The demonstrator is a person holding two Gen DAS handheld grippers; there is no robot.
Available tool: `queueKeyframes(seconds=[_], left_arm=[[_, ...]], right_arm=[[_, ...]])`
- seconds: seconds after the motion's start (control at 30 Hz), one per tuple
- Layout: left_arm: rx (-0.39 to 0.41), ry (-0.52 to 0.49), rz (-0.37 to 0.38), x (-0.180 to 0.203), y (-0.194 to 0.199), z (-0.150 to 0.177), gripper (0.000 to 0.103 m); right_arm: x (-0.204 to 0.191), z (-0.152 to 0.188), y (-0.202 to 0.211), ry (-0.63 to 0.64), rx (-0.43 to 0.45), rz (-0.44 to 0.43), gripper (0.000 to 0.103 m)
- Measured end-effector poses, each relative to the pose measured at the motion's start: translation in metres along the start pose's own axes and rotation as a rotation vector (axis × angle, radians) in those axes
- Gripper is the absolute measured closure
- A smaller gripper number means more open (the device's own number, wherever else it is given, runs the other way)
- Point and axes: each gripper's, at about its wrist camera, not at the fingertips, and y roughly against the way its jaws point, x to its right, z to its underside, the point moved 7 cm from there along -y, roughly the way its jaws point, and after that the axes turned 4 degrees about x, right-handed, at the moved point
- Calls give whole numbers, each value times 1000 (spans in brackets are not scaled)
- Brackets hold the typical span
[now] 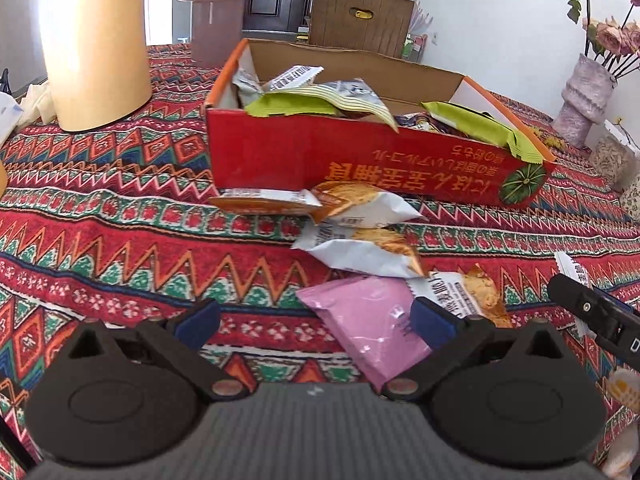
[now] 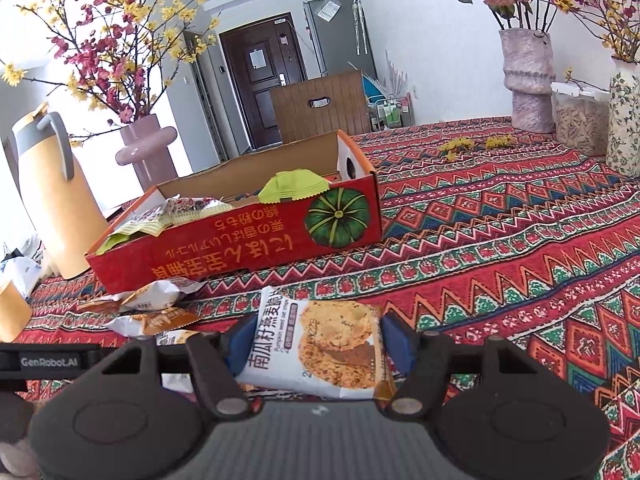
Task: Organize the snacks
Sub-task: 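Grasp the pink packet with the left tool while the right tool holds the oat crisp packet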
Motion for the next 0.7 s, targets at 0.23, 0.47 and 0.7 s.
queueKeyframes(seconds=[0.23,0.47,0.7], left_arm=[[-34,-1,-13,21,-10,-4,0],[-71,-17,-70,35,-20,-1,0],[-63,-61,-88,42,-14,-1,26]], right_arm=[[16,0,4,-25,10,5,36],[23,4,4,-35,4,-1,36],[20,8,5,-25,-2,-16,36]])
